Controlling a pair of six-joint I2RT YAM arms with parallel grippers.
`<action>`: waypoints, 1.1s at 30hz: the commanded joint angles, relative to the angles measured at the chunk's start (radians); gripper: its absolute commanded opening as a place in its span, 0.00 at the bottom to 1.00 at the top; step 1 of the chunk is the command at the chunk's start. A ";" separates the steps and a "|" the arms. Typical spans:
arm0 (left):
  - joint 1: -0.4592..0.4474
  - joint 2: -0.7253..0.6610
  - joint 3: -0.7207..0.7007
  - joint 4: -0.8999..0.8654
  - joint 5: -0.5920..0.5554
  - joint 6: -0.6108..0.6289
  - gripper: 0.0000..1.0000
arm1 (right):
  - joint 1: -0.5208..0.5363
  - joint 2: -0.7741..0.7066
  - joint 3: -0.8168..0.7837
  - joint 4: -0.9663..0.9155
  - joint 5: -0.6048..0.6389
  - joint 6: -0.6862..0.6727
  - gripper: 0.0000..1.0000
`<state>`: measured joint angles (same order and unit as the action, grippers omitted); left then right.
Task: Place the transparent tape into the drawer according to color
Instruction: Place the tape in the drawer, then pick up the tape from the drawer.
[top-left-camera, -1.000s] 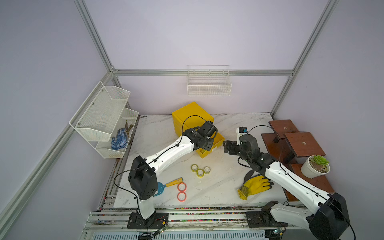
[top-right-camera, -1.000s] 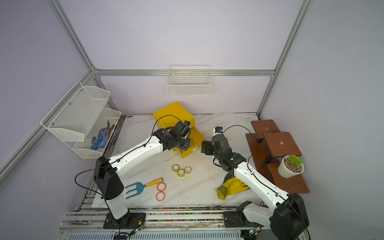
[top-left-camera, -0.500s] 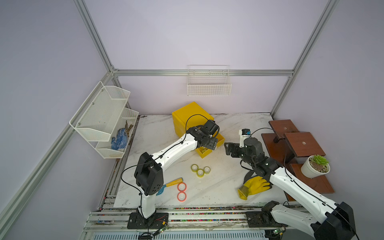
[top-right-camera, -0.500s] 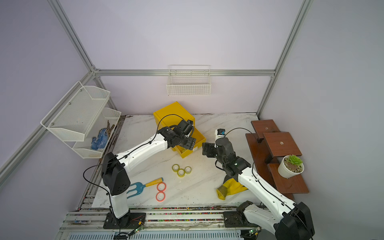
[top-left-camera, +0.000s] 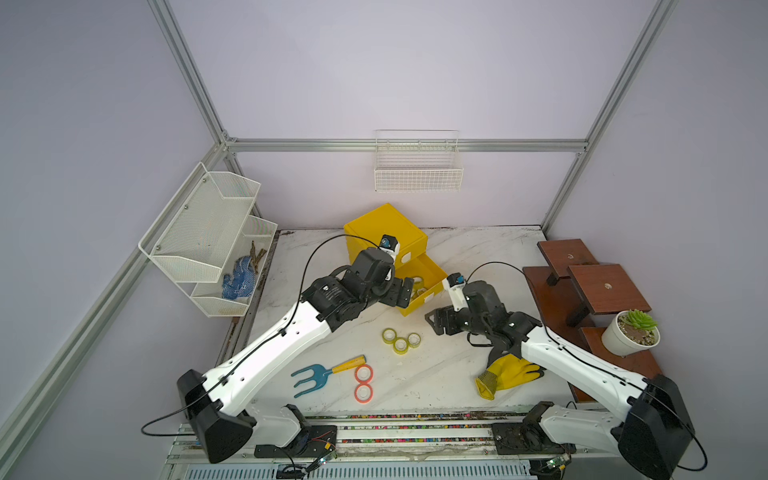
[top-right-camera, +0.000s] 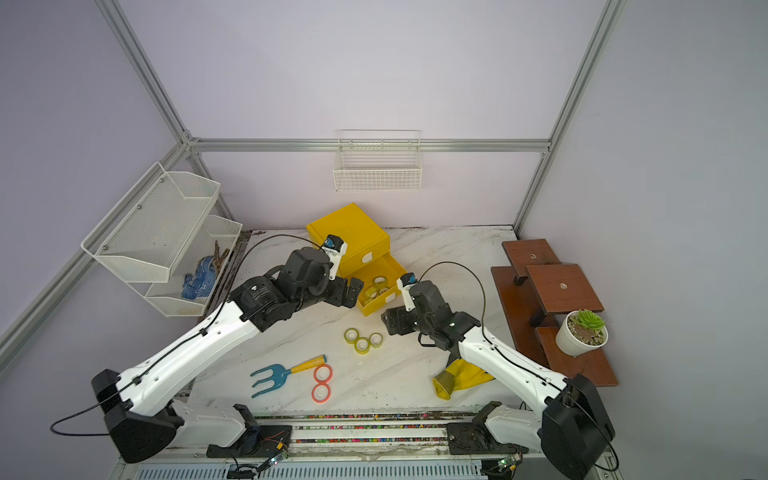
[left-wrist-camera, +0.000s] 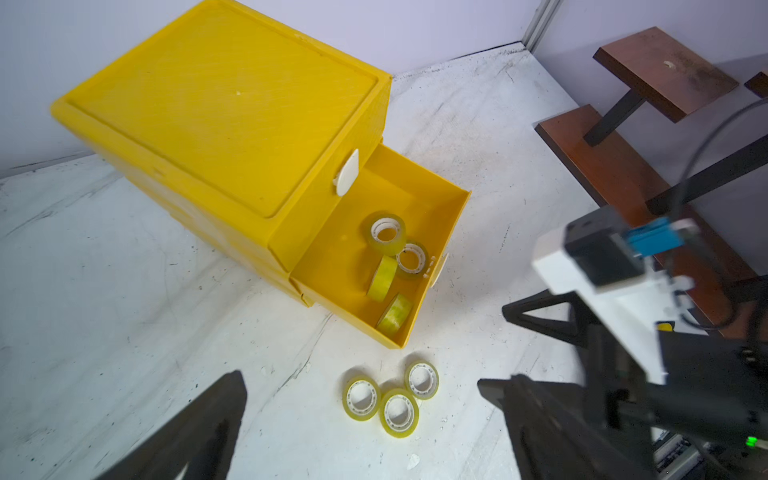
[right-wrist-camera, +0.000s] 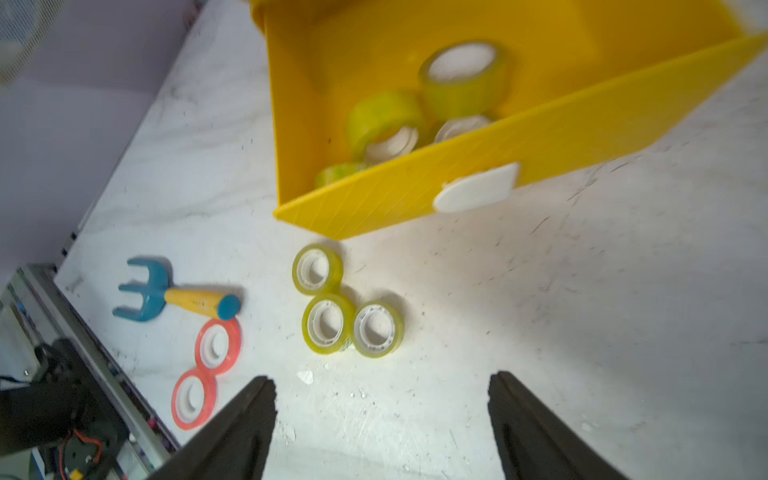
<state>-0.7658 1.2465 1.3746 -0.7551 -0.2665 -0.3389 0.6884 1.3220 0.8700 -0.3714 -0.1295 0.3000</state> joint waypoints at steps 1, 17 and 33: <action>0.007 -0.092 -0.062 0.027 -0.103 -0.013 1.00 | 0.031 0.110 0.067 -0.134 -0.022 -0.061 0.84; 0.015 -0.318 -0.196 -0.014 -0.248 -0.049 1.00 | 0.139 0.381 0.218 -0.222 0.159 -0.106 0.76; 0.017 -0.337 -0.225 -0.013 -0.243 -0.061 1.00 | 0.181 0.385 0.124 0.002 0.239 -0.027 0.68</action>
<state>-0.7528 0.9310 1.1622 -0.7883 -0.5018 -0.3828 0.8589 1.7130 1.0306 -0.4664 0.0742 0.2371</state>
